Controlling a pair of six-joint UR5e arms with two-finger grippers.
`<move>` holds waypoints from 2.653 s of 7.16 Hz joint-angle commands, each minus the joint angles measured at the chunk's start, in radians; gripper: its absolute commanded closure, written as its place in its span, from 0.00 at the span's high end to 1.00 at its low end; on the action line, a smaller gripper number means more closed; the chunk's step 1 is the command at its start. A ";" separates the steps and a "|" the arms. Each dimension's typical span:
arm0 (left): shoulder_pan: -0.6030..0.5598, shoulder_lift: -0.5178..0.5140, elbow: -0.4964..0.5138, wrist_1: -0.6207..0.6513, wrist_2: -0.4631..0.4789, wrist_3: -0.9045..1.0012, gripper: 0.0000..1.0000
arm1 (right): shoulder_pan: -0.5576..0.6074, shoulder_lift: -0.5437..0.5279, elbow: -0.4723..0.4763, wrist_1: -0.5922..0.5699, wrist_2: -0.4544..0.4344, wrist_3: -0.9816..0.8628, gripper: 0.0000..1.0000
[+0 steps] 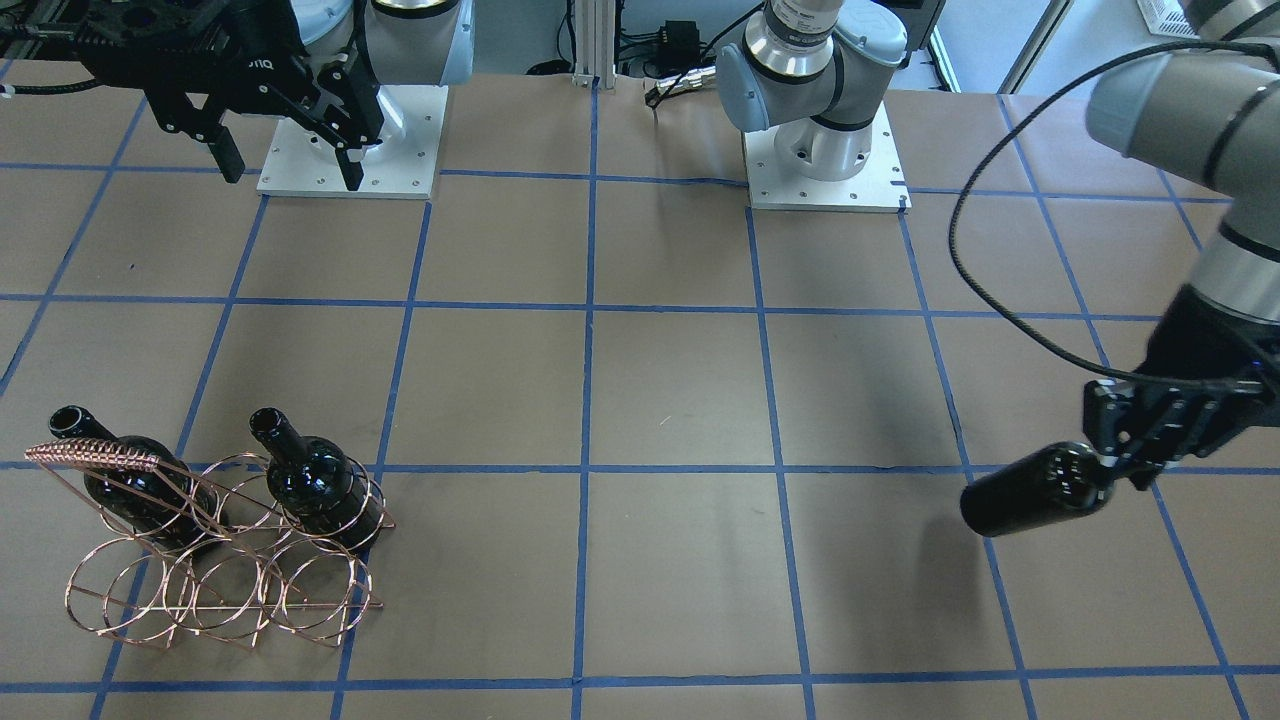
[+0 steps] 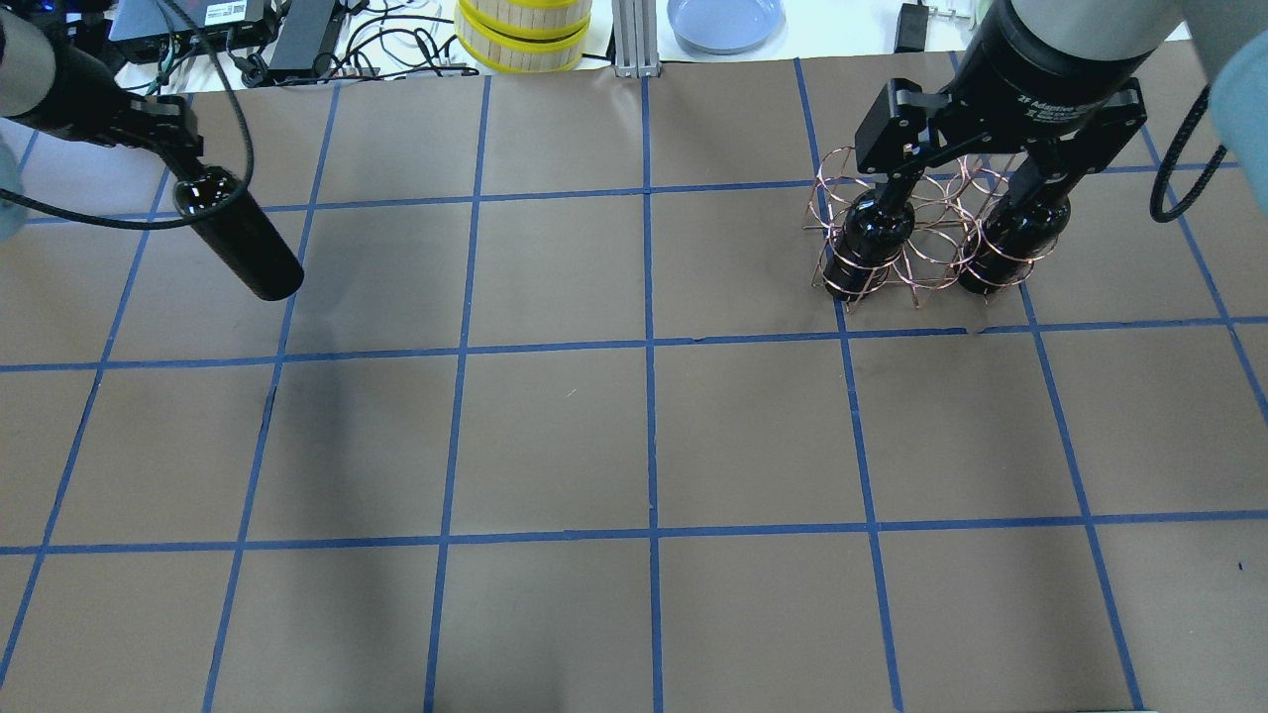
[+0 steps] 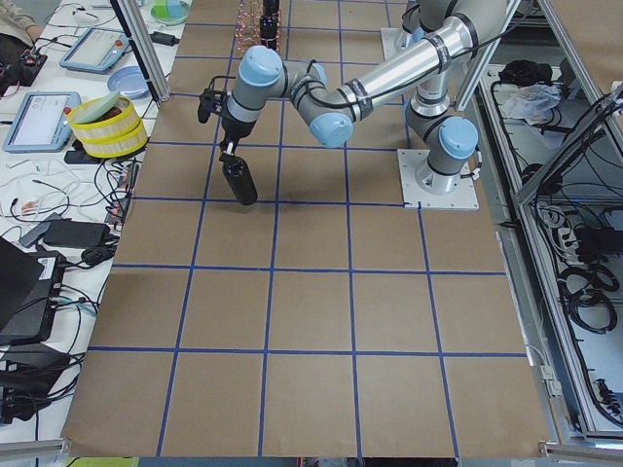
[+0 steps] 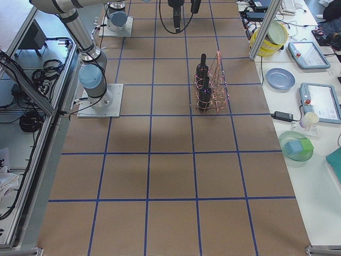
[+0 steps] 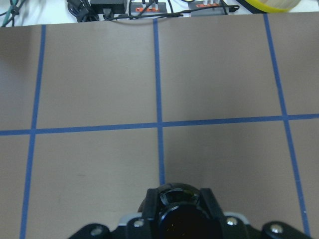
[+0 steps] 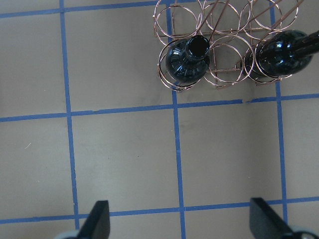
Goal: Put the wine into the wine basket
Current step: 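Lift the bottle and carry it toward the table center with the left gripper, then set the bottle upright with the left gripper while the right gripper hovers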
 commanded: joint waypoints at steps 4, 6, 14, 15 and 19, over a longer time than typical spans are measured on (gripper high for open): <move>-0.451 0.147 -0.136 0.000 0.148 -0.543 0.06 | -0.026 0.054 -0.061 -0.035 0.043 -0.038 1.00; -0.505 0.183 -0.216 0.000 0.191 -0.576 0.06 | -0.028 0.086 -0.095 -0.018 0.042 -0.032 1.00; -0.560 0.208 -0.282 0.000 0.289 -0.649 0.05 | -0.011 0.124 -0.089 0.002 0.011 0.000 1.00; -0.594 0.196 -0.285 -0.002 0.297 -0.685 0.05 | 0.032 0.154 -0.089 0.000 0.002 0.104 1.00; -0.617 0.201 -0.317 0.024 0.312 -0.689 0.04 | 0.101 0.203 -0.072 -0.015 -0.003 0.175 1.00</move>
